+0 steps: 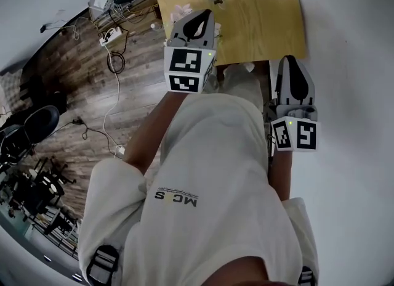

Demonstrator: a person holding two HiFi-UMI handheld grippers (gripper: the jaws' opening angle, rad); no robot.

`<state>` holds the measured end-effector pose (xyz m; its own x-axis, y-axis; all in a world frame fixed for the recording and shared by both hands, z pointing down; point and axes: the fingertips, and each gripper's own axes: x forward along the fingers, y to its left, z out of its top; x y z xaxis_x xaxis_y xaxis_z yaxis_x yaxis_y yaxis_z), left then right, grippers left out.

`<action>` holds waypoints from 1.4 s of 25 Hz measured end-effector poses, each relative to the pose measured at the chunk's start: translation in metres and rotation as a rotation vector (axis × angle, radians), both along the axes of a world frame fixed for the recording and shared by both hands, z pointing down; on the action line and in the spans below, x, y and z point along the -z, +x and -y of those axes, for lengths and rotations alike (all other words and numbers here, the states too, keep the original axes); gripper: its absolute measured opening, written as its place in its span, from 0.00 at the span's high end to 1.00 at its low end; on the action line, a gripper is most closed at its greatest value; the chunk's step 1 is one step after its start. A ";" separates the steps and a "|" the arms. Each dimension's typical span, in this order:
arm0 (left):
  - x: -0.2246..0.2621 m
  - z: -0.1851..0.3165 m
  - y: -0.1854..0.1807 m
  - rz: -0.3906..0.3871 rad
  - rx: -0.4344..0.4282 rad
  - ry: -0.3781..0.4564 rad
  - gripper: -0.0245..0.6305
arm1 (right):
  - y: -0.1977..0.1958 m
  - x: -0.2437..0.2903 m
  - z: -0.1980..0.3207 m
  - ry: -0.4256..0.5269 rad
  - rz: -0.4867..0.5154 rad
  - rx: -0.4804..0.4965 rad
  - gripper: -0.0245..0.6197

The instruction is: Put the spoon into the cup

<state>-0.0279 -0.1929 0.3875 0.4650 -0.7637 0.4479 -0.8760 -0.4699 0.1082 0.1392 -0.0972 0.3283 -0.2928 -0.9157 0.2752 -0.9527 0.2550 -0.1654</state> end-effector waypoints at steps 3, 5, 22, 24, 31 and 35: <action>0.030 -0.020 0.002 -0.017 -0.028 0.049 0.95 | -0.002 0.005 -0.004 0.016 0.002 0.008 0.90; 0.047 -0.034 -0.001 -0.038 -0.038 0.068 0.95 | -0.005 0.007 -0.006 0.025 0.000 0.017 0.90; 0.097 -0.094 -0.017 -0.096 -0.017 0.139 0.95 | -0.018 0.017 -0.013 0.044 0.014 0.066 0.90; 0.096 -0.096 -0.016 -0.098 -0.017 0.138 0.95 | -0.022 0.018 -0.013 0.046 0.006 0.082 0.90; 0.081 -0.106 -0.019 -0.083 -0.053 0.099 0.95 | -0.029 0.018 -0.015 0.029 -0.004 0.120 0.90; 0.083 -0.110 -0.017 -0.087 -0.076 0.099 0.95 | -0.033 0.025 -0.016 0.013 0.061 0.118 0.90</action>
<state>-0.0444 -0.0826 0.3045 0.5569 -0.7632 0.3277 -0.8269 -0.5466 0.1323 0.1061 -0.0814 0.3029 -0.4143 -0.8773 0.2422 -0.9044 0.3669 -0.2178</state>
